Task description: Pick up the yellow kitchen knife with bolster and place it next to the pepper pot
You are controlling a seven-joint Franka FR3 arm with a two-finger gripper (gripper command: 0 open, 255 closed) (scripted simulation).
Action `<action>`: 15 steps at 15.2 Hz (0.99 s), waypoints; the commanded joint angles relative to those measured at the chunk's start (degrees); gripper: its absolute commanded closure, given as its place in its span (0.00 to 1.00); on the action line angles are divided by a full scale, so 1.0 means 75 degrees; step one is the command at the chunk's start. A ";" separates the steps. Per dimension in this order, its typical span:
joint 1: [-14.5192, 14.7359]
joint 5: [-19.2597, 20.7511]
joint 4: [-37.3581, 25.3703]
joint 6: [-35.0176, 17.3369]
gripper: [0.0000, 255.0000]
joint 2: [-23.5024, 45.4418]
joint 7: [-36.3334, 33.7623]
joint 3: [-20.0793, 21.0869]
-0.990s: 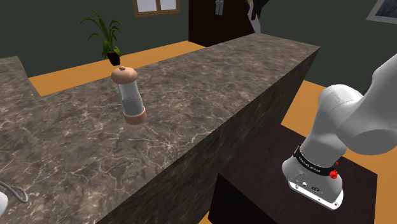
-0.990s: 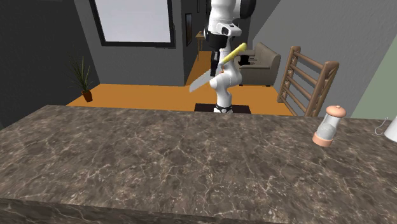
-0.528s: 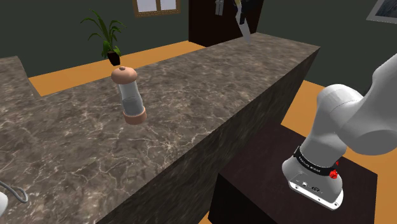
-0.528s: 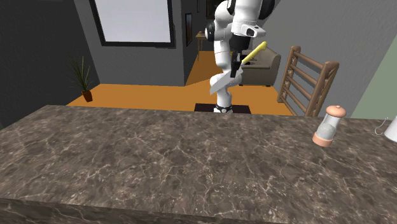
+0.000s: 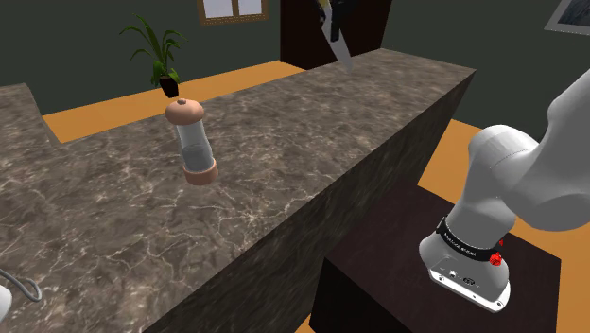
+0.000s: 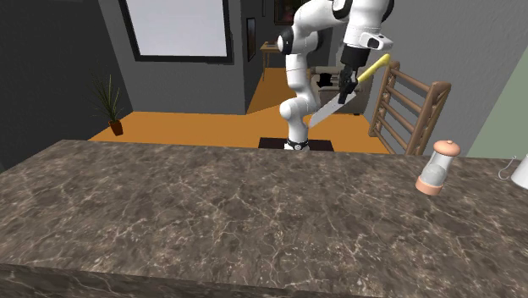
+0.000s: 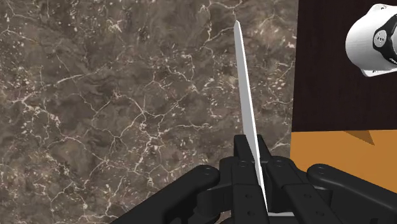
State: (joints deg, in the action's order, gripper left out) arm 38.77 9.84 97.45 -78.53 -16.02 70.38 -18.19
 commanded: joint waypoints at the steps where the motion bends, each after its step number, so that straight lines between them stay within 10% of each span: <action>1: 0.0139 -0.0138 -0.0186 0.0056 1.00 0.0183 -0.0364 0.0220; 15: 0.1073 -0.0908 -0.2755 0.0526 1.00 0.2511 -0.2457 0.1354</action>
State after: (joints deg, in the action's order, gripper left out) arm 46.33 3.42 79.34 -75.20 0.79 53.08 -8.53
